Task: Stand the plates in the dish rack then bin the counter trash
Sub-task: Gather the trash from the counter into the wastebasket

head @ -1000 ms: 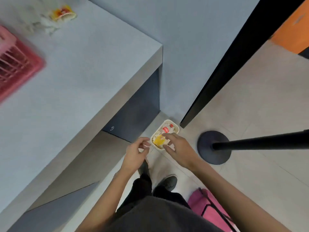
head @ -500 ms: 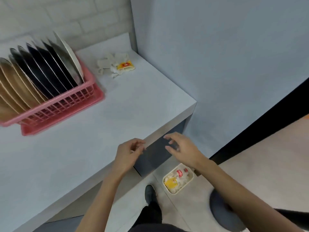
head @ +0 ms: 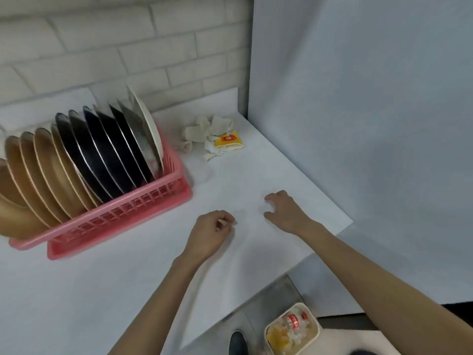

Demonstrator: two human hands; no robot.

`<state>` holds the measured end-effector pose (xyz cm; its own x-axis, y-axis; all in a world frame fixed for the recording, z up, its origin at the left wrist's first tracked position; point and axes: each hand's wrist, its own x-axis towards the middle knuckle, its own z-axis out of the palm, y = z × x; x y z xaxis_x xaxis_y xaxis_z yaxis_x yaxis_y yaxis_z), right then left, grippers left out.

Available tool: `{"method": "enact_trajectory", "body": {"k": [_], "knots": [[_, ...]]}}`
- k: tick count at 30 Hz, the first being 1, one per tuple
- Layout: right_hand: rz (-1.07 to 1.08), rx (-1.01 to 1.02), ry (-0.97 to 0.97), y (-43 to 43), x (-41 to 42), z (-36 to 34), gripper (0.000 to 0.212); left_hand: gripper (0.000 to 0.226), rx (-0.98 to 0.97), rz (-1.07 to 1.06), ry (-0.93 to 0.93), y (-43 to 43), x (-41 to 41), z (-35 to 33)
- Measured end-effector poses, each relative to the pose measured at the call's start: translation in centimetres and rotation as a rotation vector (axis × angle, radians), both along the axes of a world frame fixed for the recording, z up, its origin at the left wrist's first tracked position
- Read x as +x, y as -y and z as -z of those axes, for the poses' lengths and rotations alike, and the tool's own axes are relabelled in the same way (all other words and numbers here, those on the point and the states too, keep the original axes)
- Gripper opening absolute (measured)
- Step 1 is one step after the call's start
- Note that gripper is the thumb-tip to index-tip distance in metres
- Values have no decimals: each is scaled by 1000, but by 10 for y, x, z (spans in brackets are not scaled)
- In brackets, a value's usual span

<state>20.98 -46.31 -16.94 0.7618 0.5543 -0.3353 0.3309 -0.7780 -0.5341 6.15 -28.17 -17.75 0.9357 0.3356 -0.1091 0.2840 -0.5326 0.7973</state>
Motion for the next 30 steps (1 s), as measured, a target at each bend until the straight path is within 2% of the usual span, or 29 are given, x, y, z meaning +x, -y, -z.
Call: {"method": "enact_trajectory", "body": {"k": [3, 6, 10, 15, 18, 26, 30], "knots": [[-29, -231, 121, -21, 20, 5, 61, 19, 113, 14, 18, -25, 36, 2], [-79, -440, 274, -36, 26, 8, 54, 31, 215, -8, 27, -47, 79, 0], [-98, -471, 230, -47, 39, 3, 46, 59, 319, -114, -93, -71, 137, -3], [-141, -460, 218, -49, 45, 0, 47, 77, 394, -165, -170, -91, 187, 7], [-156, -446, 245, -46, 45, 1, 49, 65, 381, -196, -181, -94, 196, 21], [-187, -406, 147, -43, 69, -12, 52, 13, 275, -346, 125, -74, 163, 64], [-198, -256, 226, -70, 101, -21, 46, 13, 120, -425, 228, -72, 163, 53]]}}
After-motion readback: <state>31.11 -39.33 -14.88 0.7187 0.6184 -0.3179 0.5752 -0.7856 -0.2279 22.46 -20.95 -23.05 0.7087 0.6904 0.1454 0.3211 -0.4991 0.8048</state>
